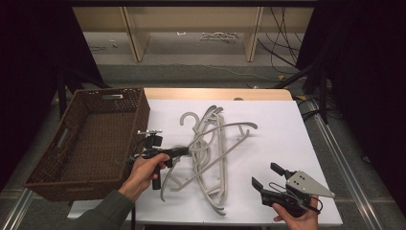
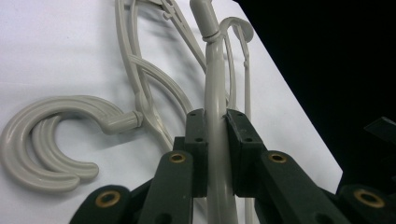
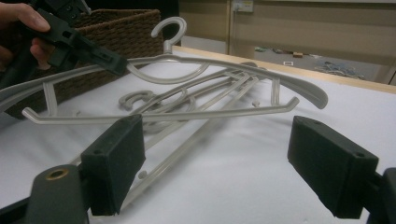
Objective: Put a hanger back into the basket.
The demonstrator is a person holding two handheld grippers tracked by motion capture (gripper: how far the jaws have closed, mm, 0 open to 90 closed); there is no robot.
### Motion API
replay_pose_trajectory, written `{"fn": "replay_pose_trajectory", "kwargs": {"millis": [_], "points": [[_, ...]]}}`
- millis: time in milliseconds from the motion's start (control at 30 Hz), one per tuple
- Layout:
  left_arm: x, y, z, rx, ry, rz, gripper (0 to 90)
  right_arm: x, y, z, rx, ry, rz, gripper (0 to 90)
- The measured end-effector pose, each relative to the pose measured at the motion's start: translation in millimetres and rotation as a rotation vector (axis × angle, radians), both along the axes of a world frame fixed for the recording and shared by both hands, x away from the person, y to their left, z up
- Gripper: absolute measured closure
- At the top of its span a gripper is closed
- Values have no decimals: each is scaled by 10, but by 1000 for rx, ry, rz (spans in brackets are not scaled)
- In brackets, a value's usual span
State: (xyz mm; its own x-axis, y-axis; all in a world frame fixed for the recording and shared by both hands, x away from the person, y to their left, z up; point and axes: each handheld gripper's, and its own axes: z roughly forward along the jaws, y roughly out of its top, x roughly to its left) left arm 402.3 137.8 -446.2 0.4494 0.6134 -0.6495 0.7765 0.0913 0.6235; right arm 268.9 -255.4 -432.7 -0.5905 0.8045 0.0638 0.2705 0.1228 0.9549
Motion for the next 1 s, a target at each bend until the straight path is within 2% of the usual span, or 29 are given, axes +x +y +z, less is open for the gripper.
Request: {"fn": "replay_pose_trajectory", "kwargs": {"millis": [133, 300, 433, 533, 667, 700, 733, 767, 867, 900, 933, 1000], "points": [[14, 40, 38, -38, 9, 11, 798, 1, -7, 0, -1, -1, -4, 201], [-1, 104, 190, -53, -34, 29, 798, 4, -5, -4, -2, 2, -2, 201], [-39, 136, 350, -60, -84, 16, 797, 8, -1, -8, -16, 6, -6, 200], [-61, 176, 485, -62, -103, 17, 797, 12, 9, -15, -7, 8, 0, 201], [-72, 307, 684, -67, -135, 34, 796, 13, 10, -17, -1, 2, -1, 201], [-81, 375, 768, -74, -151, 51, 796, 9, -5, -11, -15, 5, -7, 201], [-81, 375, 768, -74, -151, 51, 796, 9, -5, -11, -15, 5, -7, 201], [-83, 440, 824, -59, -169, 42, 796, 10, -6, -12, -13, 6, -8, 201], [-100, 542, 944, -74, -191, 70, 796, 4, -16, -6, -28, 17, -12, 200], [-108, 588, 990, -97, -199, 65, 796, 23, 7, -26, 4, -4, -6, 201], [-113, 640, 1020, -91, -207, 76, 796, 16, 3, -20, -7, 0, -9, 201], [-128, 725, 1067, -94, -218, 98, 796, 19, 8, -25, 0, 0, -5, 201]]}}
